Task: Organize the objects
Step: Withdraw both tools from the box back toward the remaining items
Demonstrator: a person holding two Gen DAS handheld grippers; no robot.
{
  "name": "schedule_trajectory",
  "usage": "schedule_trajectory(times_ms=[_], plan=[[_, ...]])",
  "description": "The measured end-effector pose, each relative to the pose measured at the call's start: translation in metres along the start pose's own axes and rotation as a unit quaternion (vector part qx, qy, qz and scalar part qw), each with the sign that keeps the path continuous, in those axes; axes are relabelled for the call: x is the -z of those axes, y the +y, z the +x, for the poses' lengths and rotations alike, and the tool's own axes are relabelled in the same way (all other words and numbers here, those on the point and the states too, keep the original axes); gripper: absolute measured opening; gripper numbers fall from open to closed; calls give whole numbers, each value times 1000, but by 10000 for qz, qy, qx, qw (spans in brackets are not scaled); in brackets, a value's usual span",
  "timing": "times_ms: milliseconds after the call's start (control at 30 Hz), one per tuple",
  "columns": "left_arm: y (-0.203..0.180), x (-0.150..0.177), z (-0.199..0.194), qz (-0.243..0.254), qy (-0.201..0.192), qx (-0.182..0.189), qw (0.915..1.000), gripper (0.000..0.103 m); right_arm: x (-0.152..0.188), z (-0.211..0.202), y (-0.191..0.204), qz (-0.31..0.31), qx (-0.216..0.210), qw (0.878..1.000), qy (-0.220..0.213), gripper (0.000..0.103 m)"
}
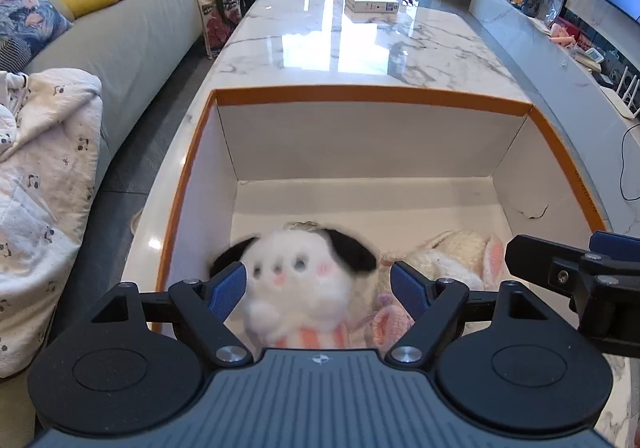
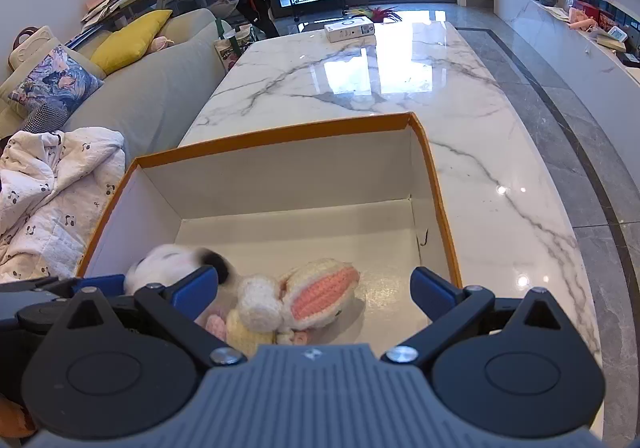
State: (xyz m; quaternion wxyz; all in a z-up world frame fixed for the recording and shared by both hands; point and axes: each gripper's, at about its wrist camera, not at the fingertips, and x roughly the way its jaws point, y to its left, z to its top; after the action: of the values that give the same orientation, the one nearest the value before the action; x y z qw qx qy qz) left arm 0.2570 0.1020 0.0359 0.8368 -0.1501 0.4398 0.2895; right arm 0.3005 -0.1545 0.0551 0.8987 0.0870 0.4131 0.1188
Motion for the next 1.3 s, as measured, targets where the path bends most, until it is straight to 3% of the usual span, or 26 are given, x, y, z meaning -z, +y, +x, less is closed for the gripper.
schedule_trajectory(times_ms=[300,567,800,967,1167,1300], plan=[[9,9,-20,-86,-97,-4,9999,94,1,-34,6,-55,-13,9997,-240,102],[15,35,-56,-113,-282,-61,9995,94,25,-78,14,-17,17,9989,-459,102],[25,74,-87,-75,-475,-285,9984,94,74,-114,8,361,-100,9978,-553,102],[37,111,-99,-155,-255,-258,9992,94,110,-131,9,356,-240,9980,-468,102],[55,144,-101,-286,9,-58,9996,94,162,-134,13,365,-560,9978,-41,102],[61,150,-93,-333,121,-124,9993,94,191,-123,18,192,-422,9987,209,102]])
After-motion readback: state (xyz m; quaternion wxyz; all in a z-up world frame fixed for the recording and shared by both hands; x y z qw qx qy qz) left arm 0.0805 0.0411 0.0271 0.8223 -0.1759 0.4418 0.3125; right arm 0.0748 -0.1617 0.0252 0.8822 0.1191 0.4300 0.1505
